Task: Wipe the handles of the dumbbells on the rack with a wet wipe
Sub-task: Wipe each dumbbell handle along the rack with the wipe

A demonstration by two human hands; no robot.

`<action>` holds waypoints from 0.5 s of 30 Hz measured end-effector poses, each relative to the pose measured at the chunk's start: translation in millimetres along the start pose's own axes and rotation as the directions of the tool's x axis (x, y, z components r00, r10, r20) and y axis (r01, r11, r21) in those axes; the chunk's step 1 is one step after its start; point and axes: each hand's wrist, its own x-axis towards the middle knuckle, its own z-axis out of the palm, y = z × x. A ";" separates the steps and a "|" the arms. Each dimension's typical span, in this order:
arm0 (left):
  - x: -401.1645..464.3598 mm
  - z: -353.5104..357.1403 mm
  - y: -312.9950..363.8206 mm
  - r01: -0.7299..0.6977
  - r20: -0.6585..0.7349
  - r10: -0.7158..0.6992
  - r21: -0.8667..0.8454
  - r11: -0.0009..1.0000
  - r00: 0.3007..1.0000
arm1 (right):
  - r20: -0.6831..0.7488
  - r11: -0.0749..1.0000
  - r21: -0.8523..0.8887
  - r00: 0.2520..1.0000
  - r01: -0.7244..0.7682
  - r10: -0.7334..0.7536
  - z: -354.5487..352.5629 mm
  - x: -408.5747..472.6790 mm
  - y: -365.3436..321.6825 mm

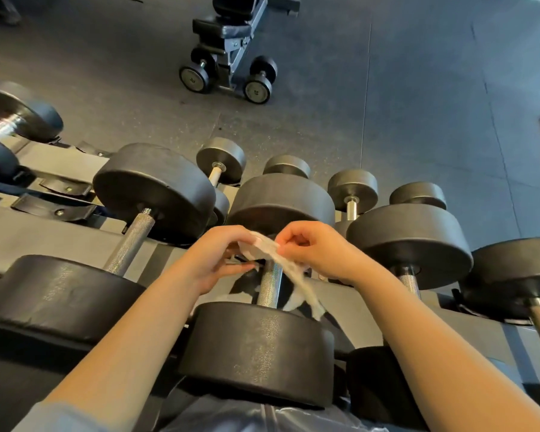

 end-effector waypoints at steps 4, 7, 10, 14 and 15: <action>-7.7 -2.4 1.8 0.114 0.057 -0.100 -0.352 0.929 0.993 | 0.092 0.998 -0.057 0.995 -0.037 0.042 -1.5 0.6 -1.8; -8.3 3.8 4.3 0.051 -0.001 -0.053 -0.262 0.964 0.999 | 0.007 0.995 0.099 1.000 -0.020 0.019 3.1 2.0 -5.3; -7.9 8.6 4.7 0.001 0.064 0.015 -0.232 0.973 0.998 | -0.013 0.968 0.247 0.999 -0.039 0.044 7.2 2.6 -8.3; -4.3 13.4 0.5 -0.049 0.031 0.056 -0.172 0.984 0.998 | -0.059 0.971 0.236 0.997 -0.041 0.056 5.4 0.8 -9.8; -3.2 14.6 -0.5 -0.060 -0.027 0.056 -0.149 0.987 0.998 | -0.076 0.962 0.268 0.995 -0.044 0.067 3.2 0.4 -9.8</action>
